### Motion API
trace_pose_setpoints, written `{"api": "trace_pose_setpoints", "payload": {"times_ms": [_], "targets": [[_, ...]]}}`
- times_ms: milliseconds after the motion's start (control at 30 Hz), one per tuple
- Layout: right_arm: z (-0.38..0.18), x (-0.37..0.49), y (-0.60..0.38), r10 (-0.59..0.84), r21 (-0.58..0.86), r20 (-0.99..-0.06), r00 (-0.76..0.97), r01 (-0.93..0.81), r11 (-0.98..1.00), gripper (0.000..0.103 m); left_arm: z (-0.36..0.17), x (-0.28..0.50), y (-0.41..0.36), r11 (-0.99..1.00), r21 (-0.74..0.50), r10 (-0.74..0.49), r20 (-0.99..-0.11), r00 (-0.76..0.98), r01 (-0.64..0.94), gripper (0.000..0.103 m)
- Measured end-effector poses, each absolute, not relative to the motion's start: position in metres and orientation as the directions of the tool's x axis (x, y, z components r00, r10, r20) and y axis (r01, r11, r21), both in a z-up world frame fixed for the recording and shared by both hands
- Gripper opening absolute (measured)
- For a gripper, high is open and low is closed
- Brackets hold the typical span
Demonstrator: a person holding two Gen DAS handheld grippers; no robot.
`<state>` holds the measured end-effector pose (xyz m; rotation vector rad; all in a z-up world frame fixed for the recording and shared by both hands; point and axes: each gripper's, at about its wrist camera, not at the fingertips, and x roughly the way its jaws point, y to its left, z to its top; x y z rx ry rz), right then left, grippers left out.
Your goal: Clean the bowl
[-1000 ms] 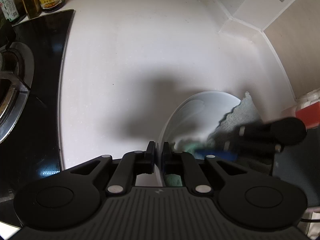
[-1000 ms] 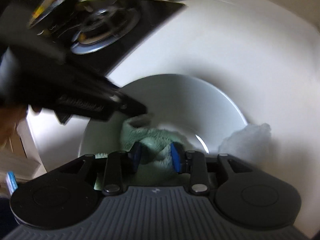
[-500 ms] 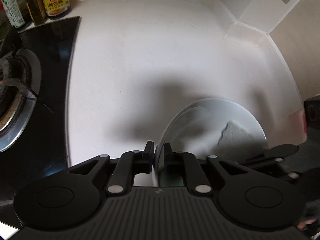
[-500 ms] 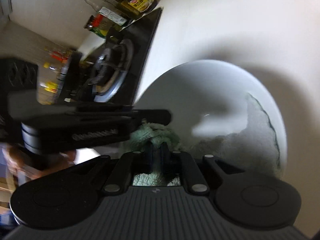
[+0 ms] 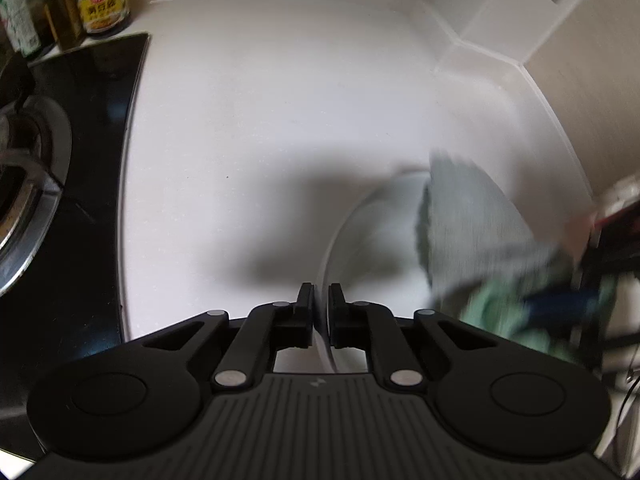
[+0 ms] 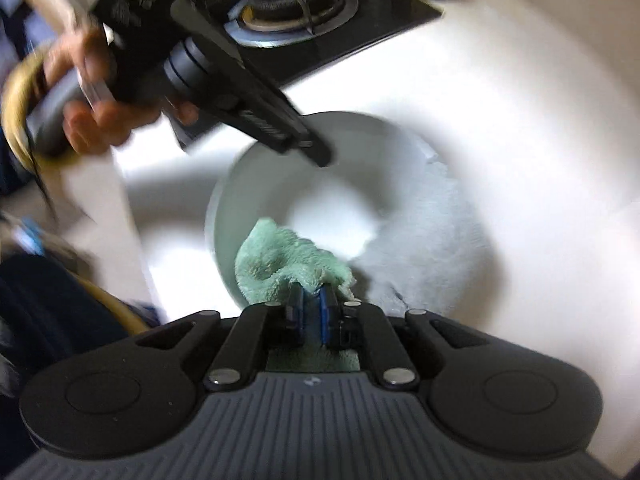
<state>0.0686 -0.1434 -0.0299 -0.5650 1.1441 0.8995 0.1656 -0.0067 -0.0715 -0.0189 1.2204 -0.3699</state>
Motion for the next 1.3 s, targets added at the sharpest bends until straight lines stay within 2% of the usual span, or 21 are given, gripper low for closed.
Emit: {"api": "trace_pose_setpoints", "payload": {"times_ms": [133, 200, 233, 367, 533, 600, 667, 967, 1133, 1300], "targets": [[-0.015, 0.062, -0.154, 0.253, -0.199, -0.891, 0.376, -0.827, 0.526, 0.006, -0.069, 0.159, -0.014, 0.941, -0.157, -0.253, -0.914, 0.317, 0.300, 0.008], [-0.004, 0.070, -0.154, 0.333, -0.203, -0.843, 0.422, -0.823, 0.530, 0.006, -0.069, 0.157, -0.014, 0.939, -0.151, -0.254, -0.911, 0.325, 0.310, 0.008], [0.000, 0.077, -0.153, 0.380, -0.184, -0.822, 0.425, -0.828, 0.530, 0.006, -0.069, 0.156, -0.015, 0.937, -0.145, -0.254, -0.908, 0.332, 0.318, 0.008], [-0.010, 0.127, -0.124, 0.470, 0.048, -0.853, 0.226, -0.863, 0.502, 0.006, -0.069, 0.150, -0.020, 0.935, -0.098, -0.228, -0.902, 0.367, 0.341, 0.008], [-0.024, 0.189, -0.089, 0.565, 0.326, -0.825, -0.023, -0.836, 0.441, 0.007, -0.068, 0.145, -0.026, 0.938, -0.048, -0.192, -0.896, 0.400, 0.343, 0.008], [-0.039, 0.208, -0.071, 0.515, 0.392, -0.846, -0.138, -0.816, 0.425, 0.007, -0.069, 0.144, -0.025, 0.942, -0.050, -0.191, -0.893, 0.407, 0.332, 0.009], [-0.050, 0.218, -0.062, 0.473, 0.401, -0.863, -0.177, -0.810, 0.429, 0.006, -0.069, 0.144, -0.024, 0.946, -0.056, -0.190, -0.892, 0.409, 0.319, 0.009], [-0.065, 0.237, -0.136, 0.493, 0.414, -0.865, -0.092, -0.687, 0.597, 0.006, -0.069, 0.146, -0.029, 0.954, -0.044, -0.175, -0.886, 0.430, 0.297, 0.012], [-0.077, 0.217, -0.213, 0.533, 0.447, -0.846, -0.001, -0.544, 0.710, 0.007, -0.070, 0.145, -0.032, 0.953, -0.035, -0.168, -0.886, 0.431, 0.300, 0.012], [-0.086, 0.174, -0.254, 0.553, 0.458, -0.831, 0.068, -0.481, 0.748, 0.007, -0.070, 0.144, -0.035, 0.954, -0.021, -0.155, -0.888, 0.433, 0.300, 0.012]]}}
